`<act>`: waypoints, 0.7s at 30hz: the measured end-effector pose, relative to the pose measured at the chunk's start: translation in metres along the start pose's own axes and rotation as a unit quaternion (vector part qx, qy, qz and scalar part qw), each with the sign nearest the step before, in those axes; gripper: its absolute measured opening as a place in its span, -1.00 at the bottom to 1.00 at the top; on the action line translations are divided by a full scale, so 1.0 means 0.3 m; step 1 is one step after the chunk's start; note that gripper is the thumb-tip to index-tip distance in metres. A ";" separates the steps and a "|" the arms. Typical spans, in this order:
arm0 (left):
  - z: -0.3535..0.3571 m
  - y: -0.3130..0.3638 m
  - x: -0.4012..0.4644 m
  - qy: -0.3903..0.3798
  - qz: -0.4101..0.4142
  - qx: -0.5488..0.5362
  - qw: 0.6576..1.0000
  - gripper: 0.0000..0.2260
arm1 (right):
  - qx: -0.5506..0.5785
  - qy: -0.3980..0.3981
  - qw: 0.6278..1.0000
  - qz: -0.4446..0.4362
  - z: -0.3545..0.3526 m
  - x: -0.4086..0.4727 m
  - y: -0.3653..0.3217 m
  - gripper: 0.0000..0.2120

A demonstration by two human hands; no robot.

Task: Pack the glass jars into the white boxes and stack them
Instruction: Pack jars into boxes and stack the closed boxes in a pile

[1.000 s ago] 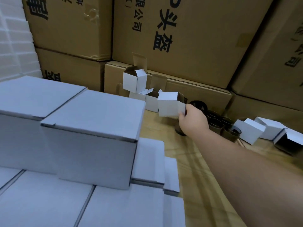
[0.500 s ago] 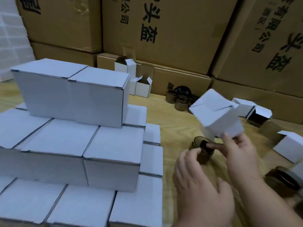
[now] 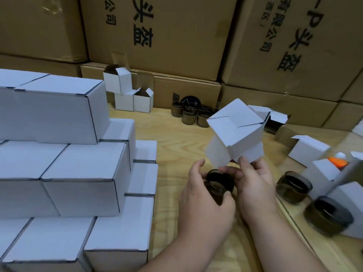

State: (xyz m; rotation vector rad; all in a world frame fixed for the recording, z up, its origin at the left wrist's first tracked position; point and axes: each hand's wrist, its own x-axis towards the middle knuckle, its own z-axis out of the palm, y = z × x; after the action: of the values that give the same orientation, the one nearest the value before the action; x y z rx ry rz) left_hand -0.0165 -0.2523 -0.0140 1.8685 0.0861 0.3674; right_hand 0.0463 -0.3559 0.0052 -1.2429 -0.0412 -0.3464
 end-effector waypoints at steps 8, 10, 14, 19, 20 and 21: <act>0.008 -0.002 0.001 -0.019 0.038 0.058 0.997 -0.28 | -0.059 0.058 0.995 -0.052 -0.036 0.049 -0.004 -0.75; 0.008 -0.005 0.003 -0.020 0.043 0.068 0.997 -0.28 | -0.092 0.057 0.992 -0.065 -0.046 0.057 -0.002 -0.75; 0.009 -0.009 0.007 -0.026 0.039 0.080 0.996 -0.28 | -0.161 0.032 0.983 -0.080 -0.064 0.065 0.000 -0.77; 0.008 -0.011 0.002 -0.025 0.039 0.082 0.996 -0.25 | -0.144 0.030 0.987 -0.057 -0.094 0.085 0.008 -0.77; 0.008 -0.012 0.001 -0.023 0.039 0.077 0.996 -0.24 | -0.121 0.026 0.991 -0.051 -0.098 0.088 0.010 -0.77; 0.009 -0.013 0.000 -0.019 0.039 0.069 0.997 -0.24 | -0.096 0.018 0.994 -0.049 -0.099 0.090 0.012 -0.74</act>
State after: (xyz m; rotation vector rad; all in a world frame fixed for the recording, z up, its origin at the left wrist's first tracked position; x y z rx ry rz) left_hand -0.0153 -0.2534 -0.0183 2.0195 0.0130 0.3871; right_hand 0.0683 -0.3889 -0.0019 -1.4272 -0.0393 -0.4655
